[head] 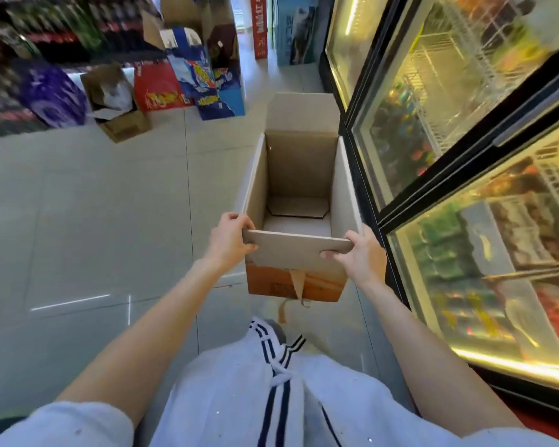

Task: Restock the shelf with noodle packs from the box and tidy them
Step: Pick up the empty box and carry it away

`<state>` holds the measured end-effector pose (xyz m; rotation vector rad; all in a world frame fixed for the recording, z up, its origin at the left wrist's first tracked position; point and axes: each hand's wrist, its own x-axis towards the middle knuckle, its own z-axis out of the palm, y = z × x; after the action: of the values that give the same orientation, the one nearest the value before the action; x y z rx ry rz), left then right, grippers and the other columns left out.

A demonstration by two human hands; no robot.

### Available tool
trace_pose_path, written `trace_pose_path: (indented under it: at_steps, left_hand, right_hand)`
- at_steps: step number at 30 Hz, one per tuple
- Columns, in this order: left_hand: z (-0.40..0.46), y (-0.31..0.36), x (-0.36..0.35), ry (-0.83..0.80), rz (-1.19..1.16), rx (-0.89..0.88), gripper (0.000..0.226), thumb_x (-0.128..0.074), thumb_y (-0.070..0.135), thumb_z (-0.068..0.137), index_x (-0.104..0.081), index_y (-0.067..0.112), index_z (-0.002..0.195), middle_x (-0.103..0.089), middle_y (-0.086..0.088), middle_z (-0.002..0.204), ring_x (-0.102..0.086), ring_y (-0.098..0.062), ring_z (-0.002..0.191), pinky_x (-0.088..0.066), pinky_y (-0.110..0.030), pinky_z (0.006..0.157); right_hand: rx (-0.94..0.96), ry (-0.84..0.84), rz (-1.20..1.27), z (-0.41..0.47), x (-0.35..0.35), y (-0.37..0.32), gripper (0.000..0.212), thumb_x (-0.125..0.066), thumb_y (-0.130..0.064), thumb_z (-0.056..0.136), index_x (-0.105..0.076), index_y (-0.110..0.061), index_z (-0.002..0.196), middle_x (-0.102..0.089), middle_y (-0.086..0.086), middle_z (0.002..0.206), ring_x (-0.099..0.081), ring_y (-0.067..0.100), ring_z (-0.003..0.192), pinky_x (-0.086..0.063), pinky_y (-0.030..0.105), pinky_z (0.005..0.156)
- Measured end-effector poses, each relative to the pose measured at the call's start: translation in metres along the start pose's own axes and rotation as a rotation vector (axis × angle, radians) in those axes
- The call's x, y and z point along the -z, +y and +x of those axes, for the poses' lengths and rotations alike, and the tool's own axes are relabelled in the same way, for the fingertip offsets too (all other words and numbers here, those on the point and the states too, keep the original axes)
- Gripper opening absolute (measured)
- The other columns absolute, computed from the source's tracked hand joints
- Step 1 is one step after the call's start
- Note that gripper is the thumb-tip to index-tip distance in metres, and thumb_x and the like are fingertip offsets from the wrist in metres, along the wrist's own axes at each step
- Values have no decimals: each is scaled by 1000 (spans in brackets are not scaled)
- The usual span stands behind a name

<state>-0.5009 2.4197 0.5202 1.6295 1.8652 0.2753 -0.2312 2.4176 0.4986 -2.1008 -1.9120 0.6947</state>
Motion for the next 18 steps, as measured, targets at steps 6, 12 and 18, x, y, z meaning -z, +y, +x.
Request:
trace_pose_path:
  at_steps: [6,12,18]
  left_hand:
    - [163,13,79,53,-1,-62,28,-75,14,77,-55,15,96,-45,-4,114,-53,-24,92,-42,-27,79]
    - [347,7,149,60,-29,-94,27,-75,15,77,-58,18,98,-50,-4,113,-53,-18,99,-47,-29,83]
    - [508,9,224,43,-35,-87,27,-74,10,77,-56,17,97,-51,-3,112,-51,-13,103,-43,-22,83]
  right_hand:
    - [-5,2,17,175,22,-64,43,-81,-46,66,-58,-11,75,-46,12,137,-56,29,107,-46,31,71]
    - [-26,-42,148,357,15,-123,37,-81,-45,66,-58,-23,84,-52,0,105,-56,21,93,-49,39,77]
    - [-187,-221,512,524,40,-195,84,-68,-48,81,-19,-30,147,-33,-5,150,-33,17,137,-29,34,106]
